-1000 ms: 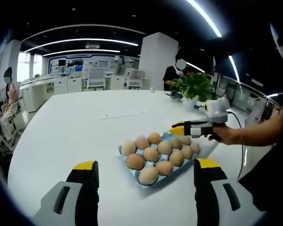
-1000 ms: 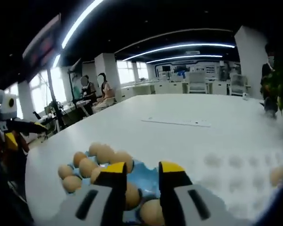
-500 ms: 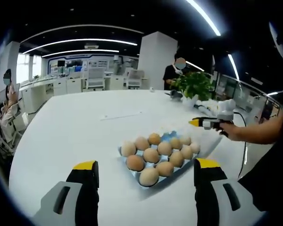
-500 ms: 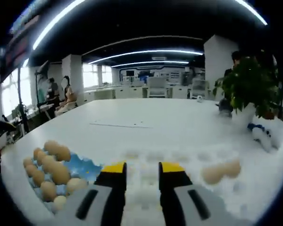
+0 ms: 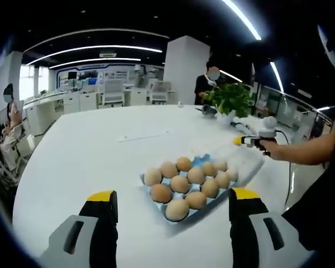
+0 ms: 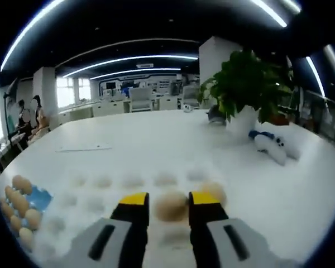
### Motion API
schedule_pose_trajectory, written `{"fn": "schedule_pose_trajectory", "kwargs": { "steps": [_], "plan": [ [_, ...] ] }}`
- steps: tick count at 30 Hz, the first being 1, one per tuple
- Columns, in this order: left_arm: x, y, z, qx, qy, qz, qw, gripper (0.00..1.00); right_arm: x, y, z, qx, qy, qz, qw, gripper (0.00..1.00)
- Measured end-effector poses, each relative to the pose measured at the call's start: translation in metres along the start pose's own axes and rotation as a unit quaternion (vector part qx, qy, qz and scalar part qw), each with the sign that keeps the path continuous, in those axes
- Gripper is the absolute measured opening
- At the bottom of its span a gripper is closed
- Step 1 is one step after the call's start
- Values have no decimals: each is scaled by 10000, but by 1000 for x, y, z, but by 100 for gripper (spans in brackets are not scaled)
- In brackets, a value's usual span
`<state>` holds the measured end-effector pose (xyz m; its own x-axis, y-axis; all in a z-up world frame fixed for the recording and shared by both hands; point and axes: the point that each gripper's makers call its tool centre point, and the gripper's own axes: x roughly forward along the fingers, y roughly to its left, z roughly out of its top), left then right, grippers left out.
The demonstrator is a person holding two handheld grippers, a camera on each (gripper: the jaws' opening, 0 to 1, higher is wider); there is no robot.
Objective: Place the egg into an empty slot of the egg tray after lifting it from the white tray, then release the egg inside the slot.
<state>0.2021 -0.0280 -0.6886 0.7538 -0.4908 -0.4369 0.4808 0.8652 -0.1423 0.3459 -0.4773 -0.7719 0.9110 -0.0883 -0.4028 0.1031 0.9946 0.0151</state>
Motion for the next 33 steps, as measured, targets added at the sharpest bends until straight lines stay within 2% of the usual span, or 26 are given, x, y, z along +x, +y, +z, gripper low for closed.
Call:
{"fn": "schedule_pose_trajectory", "kwargs": {
  "steps": [2, 3, 4, 8, 10, 12, 14, 18, 23, 27, 29, 30, 31, 33],
  "plan": [
    [-1, 1, 1, -8, -14, 19, 10000, 82, 5, 0, -7, 51, 114, 27, 9999, 30],
    [-2, 1, 1, 6, -12, 35, 10000, 82, 7, 0, -10, -84, 146, 25, 9999, 30],
    [-2, 2, 0, 11, -3, 54, 10000, 82, 8, -1, -5, -152, 22, -11, 9999, 29],
    [-4, 5, -1, -36, -20, 119, 9999, 82, 8, -1, -4, -74, -26, -49, 10000, 26],
    [-5, 6, -2, -44, -26, 135, 9999, 83, 6, 0, -3, -166, -39, -60, 9998, 26],
    [-6, 5, -2, -80, -42, 136, 9999, 84, 3, 1, 4, -336, -181, -92, 9992, 25],
    [-7, 6, -3, -60, -35, 156, 9999, 84, -5, 4, 17, -241, -416, -45, 9988, 25],
    [-6, 5, -6, -73, -13, 121, 9999, 85, -12, 16, 29, -267, -552, 171, 9980, 25],
    [-6, 2, -6, -46, -11, 71, 10000, 87, -28, 51, 40, -191, -709, 583, 9956, 25],
    [-7, 3, -6, -31, -4, 62, 10000, 88, -38, 88, 44, -394, -766, 1022, 9910, 25],
    [-7, 2, -6, -47, -24, 40, 10000, 88, -40, 100, 45, -367, -775, 1142, 9897, 25],
    [-7, 2, -6, -50, -23, 33, 10000, 88, -39, 109, 41, -429, -699, 1370, 9872, 25],
    [-7, 2, -6, -49, -18, 35, 10000, 88, -39, 112, 41, -451, -686, 1416, 9865, 25],
    [-7, 3, -7, -56, -20, 47, 10000, 88, -42, 133, 38, -521, -667, 1603, 9834, 26]
  ]
}}
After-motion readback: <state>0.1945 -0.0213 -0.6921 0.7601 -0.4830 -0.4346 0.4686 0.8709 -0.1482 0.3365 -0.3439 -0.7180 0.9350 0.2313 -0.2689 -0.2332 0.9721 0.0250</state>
